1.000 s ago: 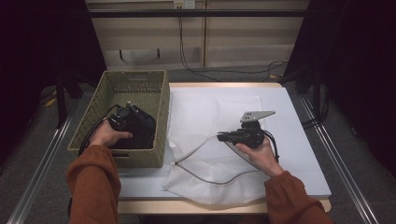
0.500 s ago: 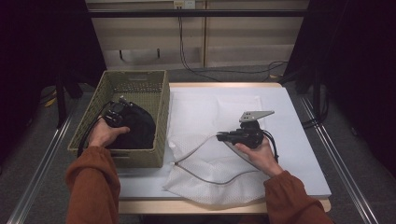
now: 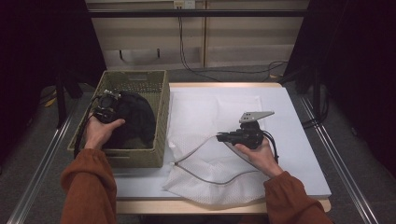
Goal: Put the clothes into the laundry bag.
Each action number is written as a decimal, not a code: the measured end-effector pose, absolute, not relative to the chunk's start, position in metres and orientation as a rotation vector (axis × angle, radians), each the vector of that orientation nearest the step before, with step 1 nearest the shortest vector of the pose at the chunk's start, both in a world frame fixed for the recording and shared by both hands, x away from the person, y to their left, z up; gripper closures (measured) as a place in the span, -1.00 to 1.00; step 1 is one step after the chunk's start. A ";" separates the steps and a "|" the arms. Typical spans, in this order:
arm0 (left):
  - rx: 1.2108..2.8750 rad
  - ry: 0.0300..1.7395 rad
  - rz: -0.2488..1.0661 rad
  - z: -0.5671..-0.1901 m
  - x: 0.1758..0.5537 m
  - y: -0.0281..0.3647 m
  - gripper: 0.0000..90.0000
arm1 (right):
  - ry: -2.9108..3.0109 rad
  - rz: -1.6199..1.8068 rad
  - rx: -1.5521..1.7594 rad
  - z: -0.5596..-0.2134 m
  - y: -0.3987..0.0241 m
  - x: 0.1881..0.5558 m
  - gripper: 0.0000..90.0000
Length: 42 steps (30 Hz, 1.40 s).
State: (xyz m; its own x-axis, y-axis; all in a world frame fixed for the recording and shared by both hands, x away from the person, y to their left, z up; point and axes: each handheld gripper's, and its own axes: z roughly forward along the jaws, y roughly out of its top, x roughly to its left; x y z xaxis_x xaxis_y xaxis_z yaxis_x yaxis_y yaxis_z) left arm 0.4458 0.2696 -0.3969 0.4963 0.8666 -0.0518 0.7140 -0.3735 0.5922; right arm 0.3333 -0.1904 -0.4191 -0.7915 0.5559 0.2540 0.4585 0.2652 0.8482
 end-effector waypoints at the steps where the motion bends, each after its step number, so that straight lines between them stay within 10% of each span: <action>1: 2.175 1.289 0.369 -0.397 0.444 0.269 0.57 | 2.422 1.571 0.974 -0.419 -0.190 0.333 0.97; 42: 1.811 1.132 0.565 -0.343 0.403 0.289 0.57 | 2.425 1.586 0.984 -0.421 -0.191 0.333 0.97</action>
